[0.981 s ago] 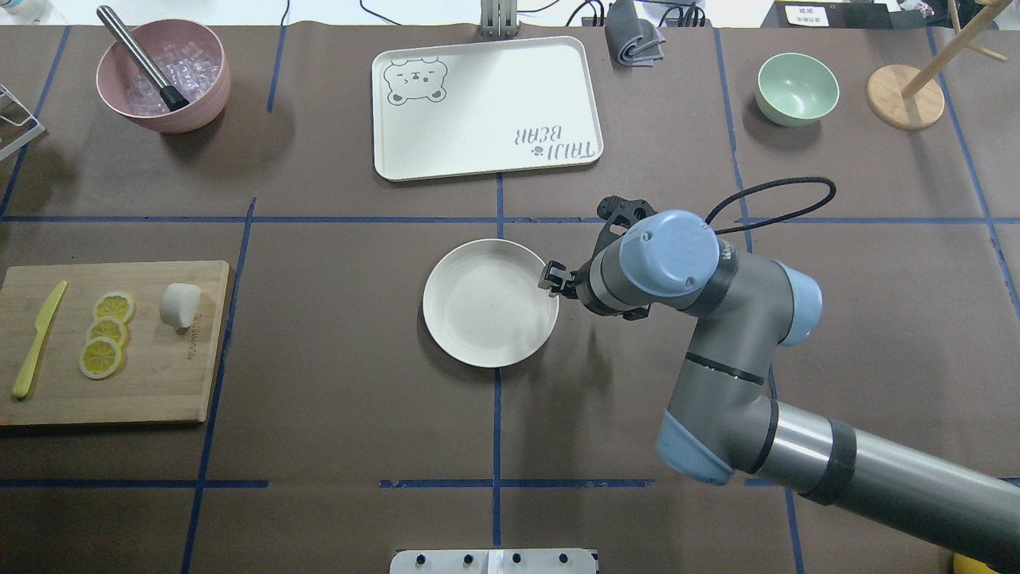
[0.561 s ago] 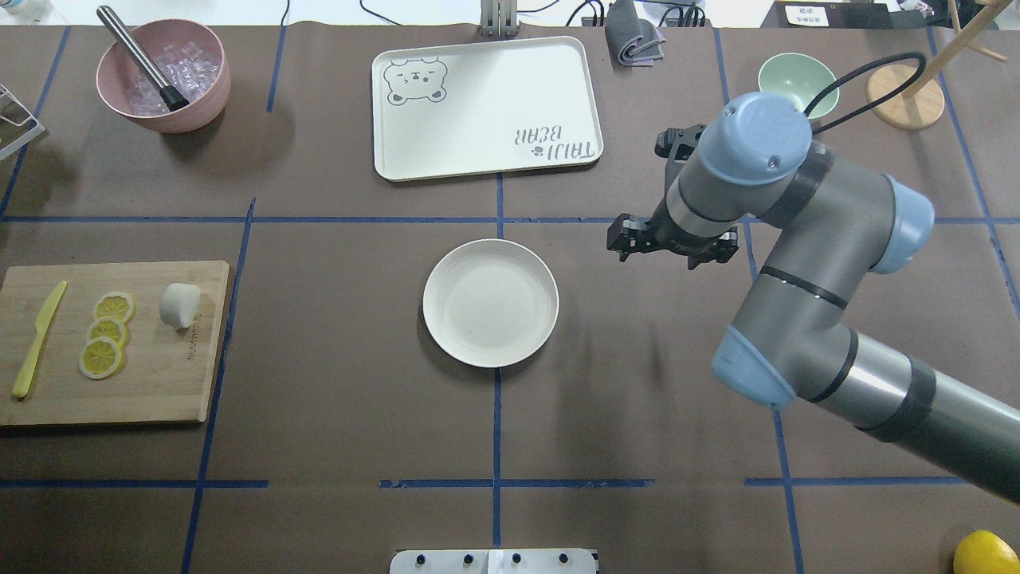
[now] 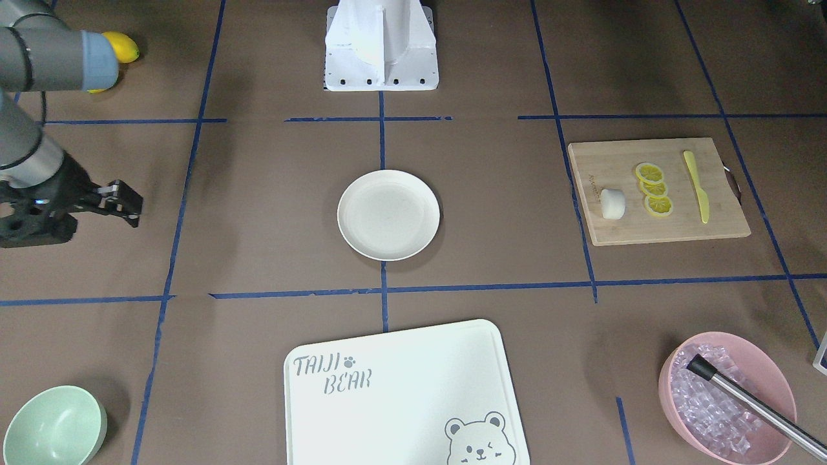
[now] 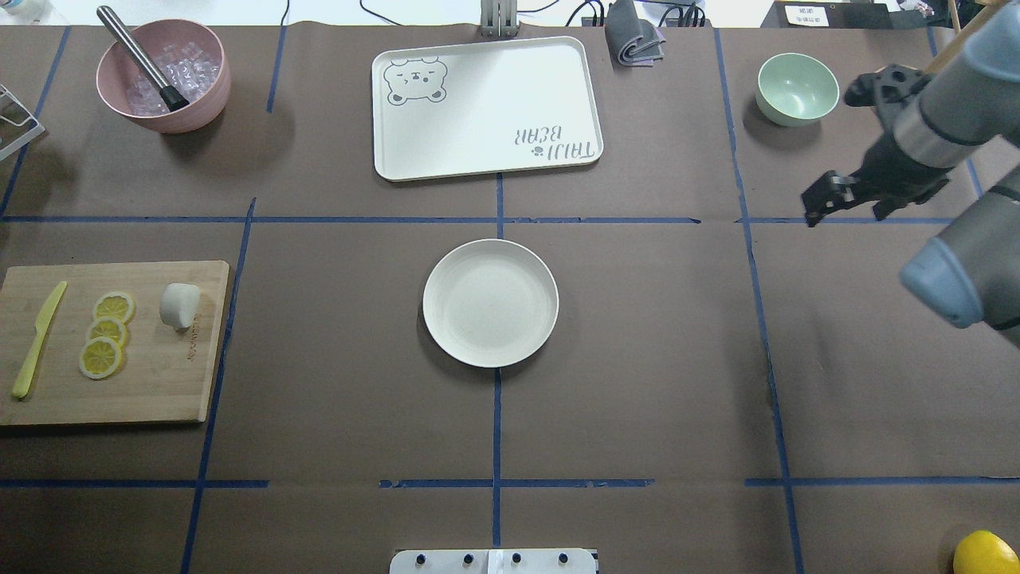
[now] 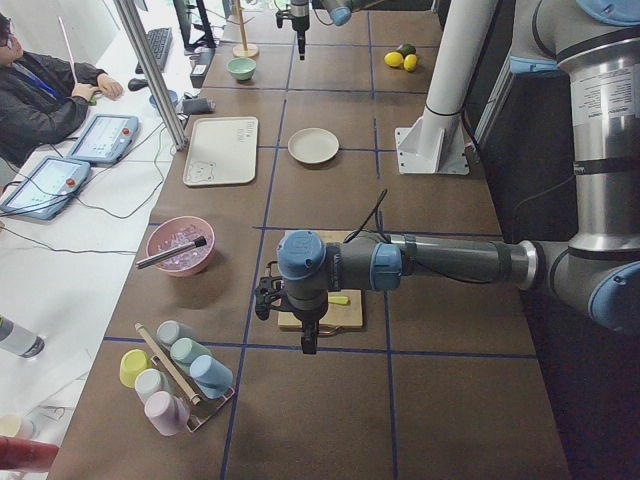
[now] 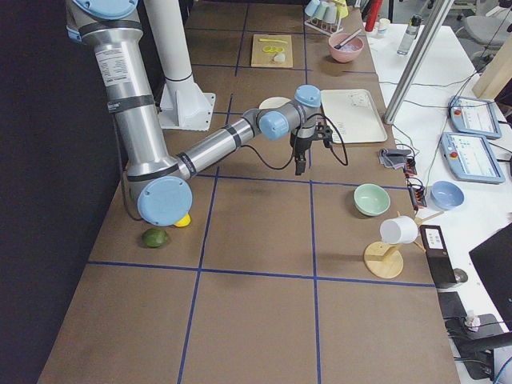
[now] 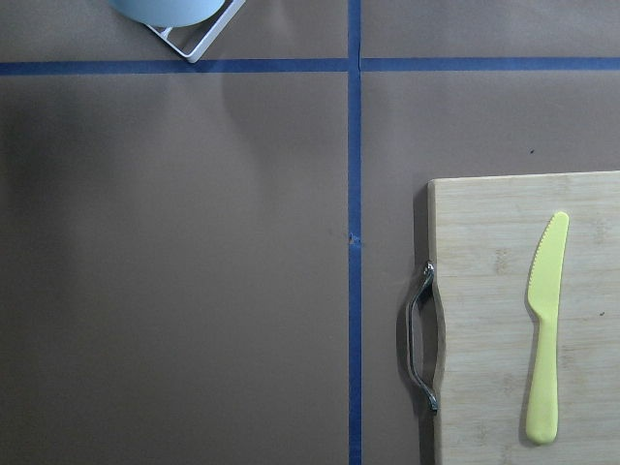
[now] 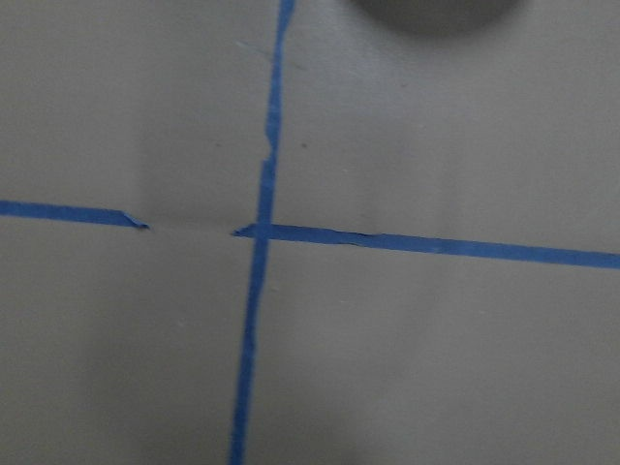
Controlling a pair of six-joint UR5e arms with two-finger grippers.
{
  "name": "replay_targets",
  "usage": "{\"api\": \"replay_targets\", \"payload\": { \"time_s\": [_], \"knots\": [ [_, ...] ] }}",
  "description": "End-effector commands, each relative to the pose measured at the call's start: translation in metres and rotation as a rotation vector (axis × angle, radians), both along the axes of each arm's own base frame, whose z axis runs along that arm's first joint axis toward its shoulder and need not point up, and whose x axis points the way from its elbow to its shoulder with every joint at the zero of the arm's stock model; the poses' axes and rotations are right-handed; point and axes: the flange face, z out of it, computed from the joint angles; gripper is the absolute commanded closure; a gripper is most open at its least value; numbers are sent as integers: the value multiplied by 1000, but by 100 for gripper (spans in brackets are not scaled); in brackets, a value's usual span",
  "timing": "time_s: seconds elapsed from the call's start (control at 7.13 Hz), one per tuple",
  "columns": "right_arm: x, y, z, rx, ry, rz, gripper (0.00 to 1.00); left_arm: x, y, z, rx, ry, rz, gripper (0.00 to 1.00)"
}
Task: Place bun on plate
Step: 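Open the right gripper and withdraw the right arm from the plate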
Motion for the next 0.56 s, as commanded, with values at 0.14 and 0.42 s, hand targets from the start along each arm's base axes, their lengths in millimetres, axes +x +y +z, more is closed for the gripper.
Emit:
{"api": "replay_targets", "payload": {
  "time_s": [0.14,0.42],
  "knots": [
    [186,61,135,75,2,-108,0,2,-2,-2,7,-1,4,0],
    [227,97,173,18,21,-54,0,10,-30,-36,89,6,17,0]
  ]
}}
